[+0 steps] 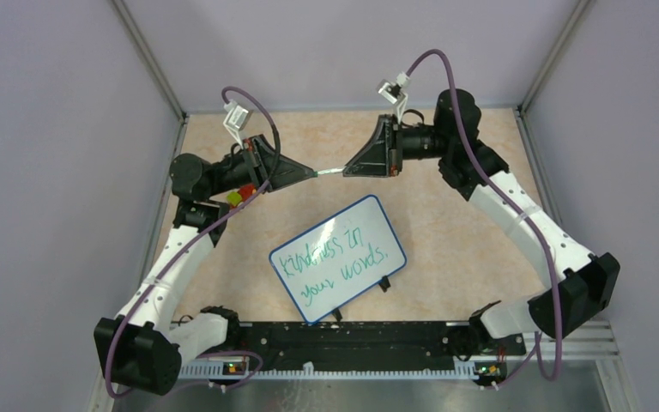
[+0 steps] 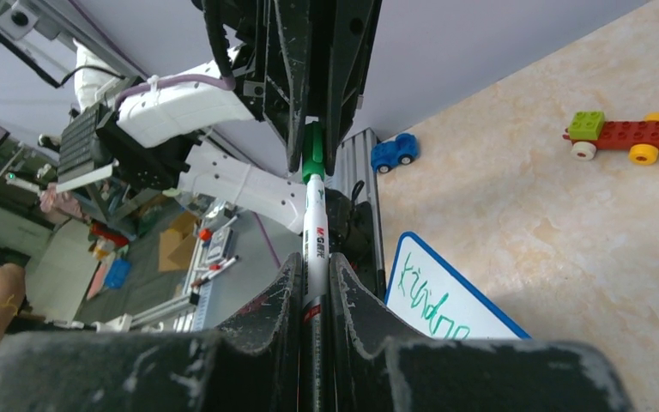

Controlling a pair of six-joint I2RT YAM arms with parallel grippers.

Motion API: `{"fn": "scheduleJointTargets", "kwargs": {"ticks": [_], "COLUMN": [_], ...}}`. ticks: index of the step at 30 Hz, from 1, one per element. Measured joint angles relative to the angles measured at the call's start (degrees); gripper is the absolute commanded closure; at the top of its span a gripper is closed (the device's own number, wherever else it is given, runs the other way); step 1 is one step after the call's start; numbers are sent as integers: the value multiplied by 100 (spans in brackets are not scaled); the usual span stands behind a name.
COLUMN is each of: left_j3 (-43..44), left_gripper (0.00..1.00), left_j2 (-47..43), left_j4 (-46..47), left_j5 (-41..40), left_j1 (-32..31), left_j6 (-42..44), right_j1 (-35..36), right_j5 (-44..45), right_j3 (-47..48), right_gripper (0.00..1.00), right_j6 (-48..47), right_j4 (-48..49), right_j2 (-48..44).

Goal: Write a sentence on the whiteboard
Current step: Insert the whiteboard marker without the cap into the pen cap, then pass from the left arm to the right

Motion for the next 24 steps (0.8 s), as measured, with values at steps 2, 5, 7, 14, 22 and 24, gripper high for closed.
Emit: {"fn": "scheduleJointTargets", "kwargs": {"ticks": [2, 5, 7, 14, 22, 24], "left_j3": [0, 0, 2, 4, 2, 2], "left_gripper": [100, 100, 100, 100, 100, 100], "left_j2": [0, 2, 2, 17, 92, 92], "left_j4": [-2, -7, -50, -157, -4, 83], "left_j5": [-35, -79, -103, -175, -232, -249], "left_j1": [-11, -35, -57, -66, -37, -20], "left_j6": [2, 11, 39, 114, -70, -120], "right_j1": [37, 151, 190, 289, 380, 402], "right_j5": [26, 96, 129, 201, 313, 345], "right_j3": [85, 157, 188, 271, 343, 378], "right_gripper": [100, 100, 100, 100, 100, 100], "right_j6": [0, -42, -50, -87, -90, -94], "right_j4": [7, 4, 0, 15, 98, 105], "right_j2": [57, 131, 179, 315, 420, 426]}}
